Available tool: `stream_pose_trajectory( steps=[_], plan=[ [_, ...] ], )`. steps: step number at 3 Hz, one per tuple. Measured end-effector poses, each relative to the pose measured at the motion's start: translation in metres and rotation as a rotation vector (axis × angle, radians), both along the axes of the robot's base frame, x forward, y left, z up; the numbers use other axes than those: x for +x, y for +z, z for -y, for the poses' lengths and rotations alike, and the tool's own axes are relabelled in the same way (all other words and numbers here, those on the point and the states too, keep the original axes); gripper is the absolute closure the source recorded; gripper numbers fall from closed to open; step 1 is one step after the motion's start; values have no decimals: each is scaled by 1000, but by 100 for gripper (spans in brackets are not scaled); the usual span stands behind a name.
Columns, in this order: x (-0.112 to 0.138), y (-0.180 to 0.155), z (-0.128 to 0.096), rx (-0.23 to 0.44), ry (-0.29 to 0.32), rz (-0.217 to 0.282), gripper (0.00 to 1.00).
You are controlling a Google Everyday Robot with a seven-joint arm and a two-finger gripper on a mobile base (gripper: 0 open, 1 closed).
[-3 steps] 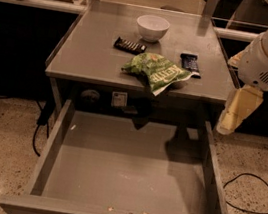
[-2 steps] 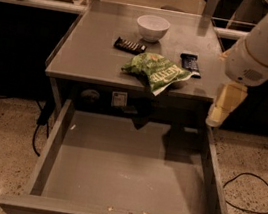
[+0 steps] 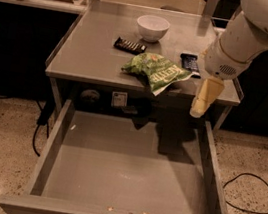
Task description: Place green jalapeno chip bag into top drawer
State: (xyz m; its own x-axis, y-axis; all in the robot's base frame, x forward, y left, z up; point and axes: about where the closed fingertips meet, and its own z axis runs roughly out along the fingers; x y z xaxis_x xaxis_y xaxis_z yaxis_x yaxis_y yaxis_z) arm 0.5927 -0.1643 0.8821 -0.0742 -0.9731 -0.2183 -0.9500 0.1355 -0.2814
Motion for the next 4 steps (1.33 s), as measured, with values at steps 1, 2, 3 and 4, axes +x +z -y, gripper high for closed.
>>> stream_pose_trajectory(
  steps=[1, 2, 3, 4],
  plan=[
    [21, -7, -18, -10, 42, 9, 0],
    [47, -17, -44, -13, 96, 11, 0],
    [71, -29, -76, 10, 149, -15, 0],
    [85, -47, -104, 38, 198, -51, 0]
  ],
)
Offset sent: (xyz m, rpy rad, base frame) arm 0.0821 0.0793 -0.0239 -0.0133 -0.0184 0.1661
